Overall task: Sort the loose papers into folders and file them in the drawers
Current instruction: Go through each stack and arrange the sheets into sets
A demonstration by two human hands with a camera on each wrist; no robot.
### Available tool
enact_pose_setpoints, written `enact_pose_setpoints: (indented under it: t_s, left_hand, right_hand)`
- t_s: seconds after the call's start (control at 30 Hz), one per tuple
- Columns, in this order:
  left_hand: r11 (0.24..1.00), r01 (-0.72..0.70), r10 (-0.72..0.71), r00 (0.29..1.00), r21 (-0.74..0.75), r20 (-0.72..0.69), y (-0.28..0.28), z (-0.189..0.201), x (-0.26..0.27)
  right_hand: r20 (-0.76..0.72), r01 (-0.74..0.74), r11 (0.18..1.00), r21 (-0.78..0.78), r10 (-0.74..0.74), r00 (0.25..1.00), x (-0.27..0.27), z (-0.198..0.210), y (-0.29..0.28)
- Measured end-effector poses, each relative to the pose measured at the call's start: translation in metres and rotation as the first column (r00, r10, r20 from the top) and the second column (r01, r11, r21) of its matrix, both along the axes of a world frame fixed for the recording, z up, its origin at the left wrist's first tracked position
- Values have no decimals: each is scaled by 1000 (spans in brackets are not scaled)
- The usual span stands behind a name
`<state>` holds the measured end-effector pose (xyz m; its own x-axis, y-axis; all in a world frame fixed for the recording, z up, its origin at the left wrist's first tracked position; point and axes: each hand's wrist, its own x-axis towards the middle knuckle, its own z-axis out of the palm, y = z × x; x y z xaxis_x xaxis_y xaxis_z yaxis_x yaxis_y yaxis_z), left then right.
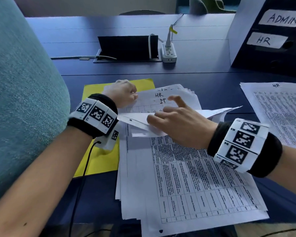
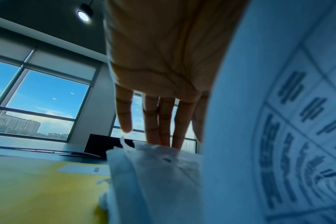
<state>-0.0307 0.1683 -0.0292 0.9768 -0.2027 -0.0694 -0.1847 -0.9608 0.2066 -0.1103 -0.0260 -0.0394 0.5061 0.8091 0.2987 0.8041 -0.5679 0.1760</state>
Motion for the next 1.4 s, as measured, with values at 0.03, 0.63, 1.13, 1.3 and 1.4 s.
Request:
enact_pose_setpoints:
  t_s: [0.03,0.63,1.13,1.3,1.4]
  left_hand:
    - [1000,-5,5,1000,8,-2,1,0,1]
    - [977,110,-119,992,-180,-41,-9,10,-17]
    - [283,-50,170,985,-958,-1,-14,67,-28]
    - [379,-89,422,903,-921,86,-21,75,-15]
    - [383,-18,468,866,-924,177,-20,92,-20]
  right_hand:
    - [5,-3,1000,0,3,1000,1,-2,1]
    - [-159,240,971,-14,-239,958,15,5,-1]
    - [-245,524,698,488,-467,850,71,129,-19]
    - [-218,474,562,678,-463,859,68,146,-5]
    - [-292,527,273,805,-591,752,64,136,-21]
